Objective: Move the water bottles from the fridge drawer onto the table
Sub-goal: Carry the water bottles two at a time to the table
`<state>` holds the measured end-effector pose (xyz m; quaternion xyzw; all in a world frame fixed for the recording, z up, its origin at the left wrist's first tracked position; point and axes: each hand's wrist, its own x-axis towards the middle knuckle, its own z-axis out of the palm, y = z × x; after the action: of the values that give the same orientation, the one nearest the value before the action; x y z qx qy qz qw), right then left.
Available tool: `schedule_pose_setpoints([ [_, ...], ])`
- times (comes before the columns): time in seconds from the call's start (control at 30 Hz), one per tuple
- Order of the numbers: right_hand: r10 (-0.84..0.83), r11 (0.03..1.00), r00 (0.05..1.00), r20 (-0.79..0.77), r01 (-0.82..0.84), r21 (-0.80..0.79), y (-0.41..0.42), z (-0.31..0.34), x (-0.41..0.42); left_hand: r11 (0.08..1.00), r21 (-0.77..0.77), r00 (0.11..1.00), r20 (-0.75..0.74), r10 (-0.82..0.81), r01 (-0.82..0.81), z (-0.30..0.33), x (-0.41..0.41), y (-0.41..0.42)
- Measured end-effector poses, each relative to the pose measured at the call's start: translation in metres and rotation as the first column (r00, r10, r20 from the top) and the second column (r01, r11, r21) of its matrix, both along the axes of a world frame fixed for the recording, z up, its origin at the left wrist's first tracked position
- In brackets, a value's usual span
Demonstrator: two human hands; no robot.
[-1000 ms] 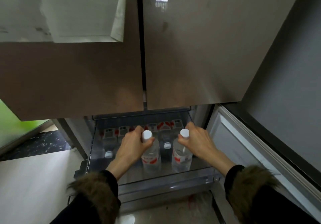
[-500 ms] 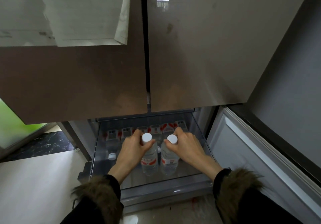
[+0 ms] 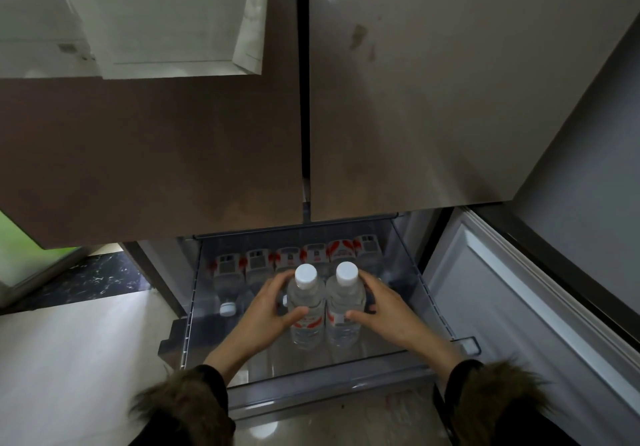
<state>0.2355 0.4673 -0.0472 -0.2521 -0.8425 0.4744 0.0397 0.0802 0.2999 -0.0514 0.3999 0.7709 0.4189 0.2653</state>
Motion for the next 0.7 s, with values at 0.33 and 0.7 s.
schedule_pose_setpoints([
  [0.33,-0.15,0.982,0.989,-0.001,0.149,-0.118,0.006,-0.006,-0.012,0.996,0.008,0.989,0.118,0.09,-0.091,-0.004,-0.003,0.014],
  [0.7,-0.298,0.954,0.947,-0.121,0.292,-0.064,-0.014,0.006,-0.013,0.978,0.103,0.983,-0.013,0.182,-0.18,0.006,0.004,-0.001],
])
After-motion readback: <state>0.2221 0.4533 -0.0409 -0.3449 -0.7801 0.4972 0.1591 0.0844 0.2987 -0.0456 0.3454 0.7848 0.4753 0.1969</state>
